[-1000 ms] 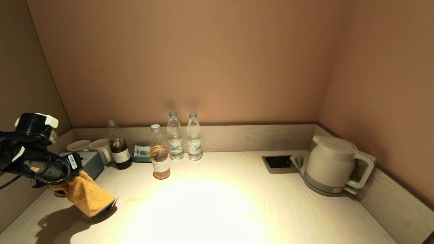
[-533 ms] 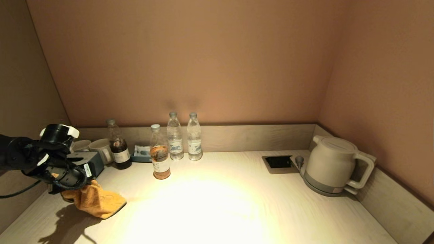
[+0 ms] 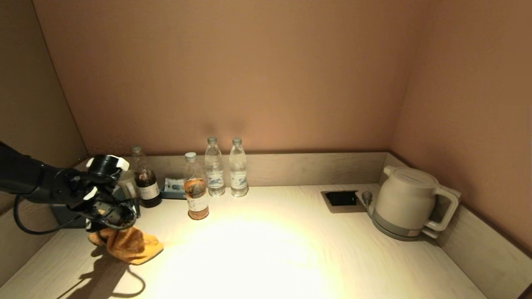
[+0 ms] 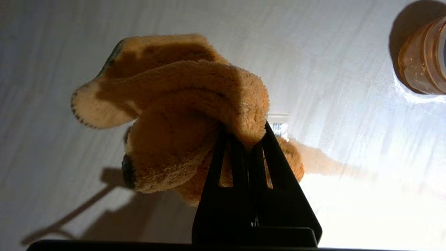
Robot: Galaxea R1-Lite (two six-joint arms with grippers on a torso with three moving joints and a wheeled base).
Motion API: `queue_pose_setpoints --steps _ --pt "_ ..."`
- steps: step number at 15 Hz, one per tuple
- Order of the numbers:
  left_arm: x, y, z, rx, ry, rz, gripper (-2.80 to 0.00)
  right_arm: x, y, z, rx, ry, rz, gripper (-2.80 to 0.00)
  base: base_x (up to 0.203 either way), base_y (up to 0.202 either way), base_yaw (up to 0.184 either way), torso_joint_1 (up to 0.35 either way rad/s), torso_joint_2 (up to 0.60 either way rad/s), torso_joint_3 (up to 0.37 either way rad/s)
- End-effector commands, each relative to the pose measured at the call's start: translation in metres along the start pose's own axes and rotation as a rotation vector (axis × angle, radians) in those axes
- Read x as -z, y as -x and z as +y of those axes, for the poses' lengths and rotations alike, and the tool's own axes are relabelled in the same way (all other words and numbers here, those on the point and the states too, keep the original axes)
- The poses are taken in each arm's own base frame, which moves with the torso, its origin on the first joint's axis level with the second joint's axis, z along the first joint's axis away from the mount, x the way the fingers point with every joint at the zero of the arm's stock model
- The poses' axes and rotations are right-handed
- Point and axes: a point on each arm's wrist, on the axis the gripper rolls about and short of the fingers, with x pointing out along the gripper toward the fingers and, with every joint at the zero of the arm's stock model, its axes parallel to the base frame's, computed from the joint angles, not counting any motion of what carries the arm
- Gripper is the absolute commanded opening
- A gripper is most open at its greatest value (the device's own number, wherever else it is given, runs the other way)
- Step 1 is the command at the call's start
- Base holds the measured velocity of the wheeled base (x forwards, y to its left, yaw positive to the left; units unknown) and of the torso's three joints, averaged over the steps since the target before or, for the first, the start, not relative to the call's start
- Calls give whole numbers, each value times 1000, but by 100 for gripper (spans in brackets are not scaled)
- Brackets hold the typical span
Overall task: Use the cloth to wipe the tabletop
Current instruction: Sweep the stains on the table
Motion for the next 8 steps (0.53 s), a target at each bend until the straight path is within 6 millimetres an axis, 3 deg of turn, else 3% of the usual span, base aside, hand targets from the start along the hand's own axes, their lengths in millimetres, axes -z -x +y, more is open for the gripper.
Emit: queue_pose_setpoints --steps 1,4,6,8 --pt "9 -30 -25 -28 -48 23 -280 0 0 0 0 0 0 -280 0 0 0 0 0 0" --pt "18 -32 -44 -16 -91 22 -280 0 0 0 0 0 0 -280 0 0 0 0 0 0" --pt "19 -32 -45 -15 -93 23 -280 0 0 0 0 0 0 -280 0 0 0 0 0 0" --pt "32 -29 -58 1 -127 39 -280 0 0 0 0 0 0 -280 0 0 0 0 0 0"
